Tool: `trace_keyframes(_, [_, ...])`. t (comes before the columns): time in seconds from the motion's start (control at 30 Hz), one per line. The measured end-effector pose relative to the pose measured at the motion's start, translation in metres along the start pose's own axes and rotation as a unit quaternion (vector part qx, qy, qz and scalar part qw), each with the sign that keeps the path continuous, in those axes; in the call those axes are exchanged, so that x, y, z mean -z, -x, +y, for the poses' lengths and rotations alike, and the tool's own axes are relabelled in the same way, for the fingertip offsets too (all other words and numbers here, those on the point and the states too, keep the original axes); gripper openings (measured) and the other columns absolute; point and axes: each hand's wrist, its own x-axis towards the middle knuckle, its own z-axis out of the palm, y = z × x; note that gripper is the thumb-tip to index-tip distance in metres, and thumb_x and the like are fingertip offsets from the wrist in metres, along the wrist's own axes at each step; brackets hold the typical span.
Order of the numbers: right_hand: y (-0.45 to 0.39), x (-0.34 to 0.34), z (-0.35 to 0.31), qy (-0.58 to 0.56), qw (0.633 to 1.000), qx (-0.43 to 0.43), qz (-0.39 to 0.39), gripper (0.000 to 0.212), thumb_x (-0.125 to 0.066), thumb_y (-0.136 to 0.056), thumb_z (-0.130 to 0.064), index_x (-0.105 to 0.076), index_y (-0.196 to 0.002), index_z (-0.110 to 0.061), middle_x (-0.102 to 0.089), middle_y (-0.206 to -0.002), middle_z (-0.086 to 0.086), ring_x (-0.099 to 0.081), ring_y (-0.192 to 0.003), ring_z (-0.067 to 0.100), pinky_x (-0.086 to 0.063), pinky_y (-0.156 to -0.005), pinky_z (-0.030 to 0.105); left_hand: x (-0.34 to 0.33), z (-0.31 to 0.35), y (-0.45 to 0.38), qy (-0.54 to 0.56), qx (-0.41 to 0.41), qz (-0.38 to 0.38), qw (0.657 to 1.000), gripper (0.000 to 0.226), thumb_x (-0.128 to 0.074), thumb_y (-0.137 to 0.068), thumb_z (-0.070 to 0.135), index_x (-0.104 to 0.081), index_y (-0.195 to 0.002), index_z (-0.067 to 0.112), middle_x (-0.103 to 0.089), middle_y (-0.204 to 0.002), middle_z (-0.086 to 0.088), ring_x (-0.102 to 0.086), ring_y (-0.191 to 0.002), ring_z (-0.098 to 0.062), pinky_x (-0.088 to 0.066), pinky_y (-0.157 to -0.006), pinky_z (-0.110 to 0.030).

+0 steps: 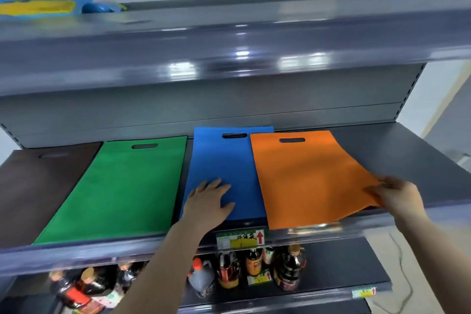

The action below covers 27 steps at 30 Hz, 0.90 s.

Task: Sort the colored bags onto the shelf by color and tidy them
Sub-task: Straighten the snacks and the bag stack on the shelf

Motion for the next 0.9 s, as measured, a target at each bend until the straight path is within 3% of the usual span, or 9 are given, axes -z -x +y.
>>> trace_keyframes(0.07, [-0.011, 0.011, 0.004, 0.058, 0.998, 0.011, 0.003, 0.021, -0.058, -0.080, 0.007, -0.064, -0.099, 0.001, -0.065, -0.097, 0.024, -0.057, -0.097, 0.043, -0.045, -0.082, 0.045, 0.001, 0.005, -0.001, 0.021, 0.009, -0.007, 1.000, 0.058, -0.044, -0.095, 0.047, -0.025, -0.148, 0.033, -0.013, -0.157, 0.010, -0.010, -0.145, -0.019, -0.017, -0.117, -0.039])
trace_keyframes(0.13, [-0.017, 0.016, 0.006, 0.224, 0.972, 0.073, 0.006, 0.037, -0.057, -0.084, -0.001, -0.053, -0.121, 0.002, -0.060, -0.115, 0.024, -0.051, -0.110, 0.040, -0.042, -0.085, 0.043, 0.000, 0.013, 0.000, 0.031, 0.021, -0.009, 0.999, 0.059, -0.048, -0.094, 0.046, -0.027, -0.147, 0.033, -0.015, -0.157, 0.010, -0.013, -0.144, -0.017, -0.019, -0.116, -0.038])
trace_keyframes(0.2, [-0.012, 0.016, 0.001, 0.442, 0.881, 0.170, -0.010, 0.050, -0.053, -0.091, -0.026, -0.038, -0.136, -0.013, -0.048, -0.133, 0.011, -0.038, -0.126, 0.031, -0.037, -0.094, 0.040, -0.003, 0.023, 0.002, 0.015, 0.041, 0.012, 0.999, 0.060, -0.046, -0.093, 0.049, -0.026, -0.147, 0.032, -0.016, -0.156, 0.010, -0.013, -0.144, -0.017, -0.017, -0.116, -0.038])
trace_keyframes(0.23, [-0.008, 0.012, -0.006, 0.486, 0.847, 0.213, -0.040, 0.052, -0.047, -0.094, -0.039, -0.033, -0.140, -0.020, -0.042, -0.140, 0.006, -0.034, -0.131, 0.027, -0.035, -0.099, 0.039, -0.005, 0.031, 0.003, 0.005, 0.050, 0.031, 0.998, 0.061, -0.044, -0.094, 0.050, -0.024, -0.148, 0.032, -0.016, -0.157, 0.010, -0.013, -0.144, -0.017, -0.016, -0.116, -0.038])
trace_keyframes(0.33, [0.008, -0.015, -0.022, 0.449, 0.825, 0.277, -0.202, 0.060, -0.032, -0.095, -0.058, -0.023, -0.147, -0.031, -0.023, -0.155, -0.001, -0.017, -0.143, 0.023, -0.023, -0.112, 0.046, -0.014, 0.059, 0.004, 0.008, 0.061, 0.073, 0.995, 0.061, -0.037, -0.094, 0.056, -0.021, -0.148, 0.034, -0.018, -0.156, 0.009, -0.014, -0.143, -0.017, -0.018, -0.114, -0.038])
trace_keyframes(0.43, [0.009, -0.038, -0.024, 0.443, 0.800, 0.260, -0.310, 0.068, -0.026, -0.092, -0.066, -0.010, -0.151, -0.035, -0.004, -0.159, -0.005, 0.000, -0.146, 0.024, -0.008, -0.114, 0.058, -0.021, 0.081, 0.001, -0.003, 0.080, 0.056, 0.995, 0.067, -0.033, -0.090, 0.065, -0.018, -0.149, 0.035, -0.015, -0.157, 0.008, -0.011, -0.144, -0.019, -0.016, -0.115, -0.040])
trace_keyframes(0.63, [-0.024, -0.020, -0.010, 0.433, 0.814, 0.229, -0.313, 0.068, -0.043, -0.088, -0.064, -0.024, -0.146, -0.033, -0.010, -0.158, -0.008, -0.002, -0.146, 0.022, -0.009, -0.111, 0.063, -0.025, 0.086, 0.000, 0.048, 0.117, 0.068, 0.990, 0.070, -0.041, -0.089, 0.064, -0.019, -0.149, 0.035, -0.011, -0.158, 0.009, -0.005, -0.145, -0.017, -0.008, -0.118, -0.039])
trace_keyframes(0.9, [-0.032, -0.011, -0.002, 0.415, 0.817, 0.239, -0.322, 0.065, -0.044, -0.089, -0.061, -0.024, -0.144, -0.034, -0.008, -0.158, -0.010, 0.002, -0.146, 0.020, -0.004, -0.111, 0.064, -0.026, 0.090, 0.002, 0.045, 0.131, 0.070, 0.988, 0.067, -0.038, -0.091, 0.062, -0.019, -0.149, 0.035, -0.010, -0.158, 0.009, -0.003, -0.146, -0.017, -0.005, -0.118, -0.038])
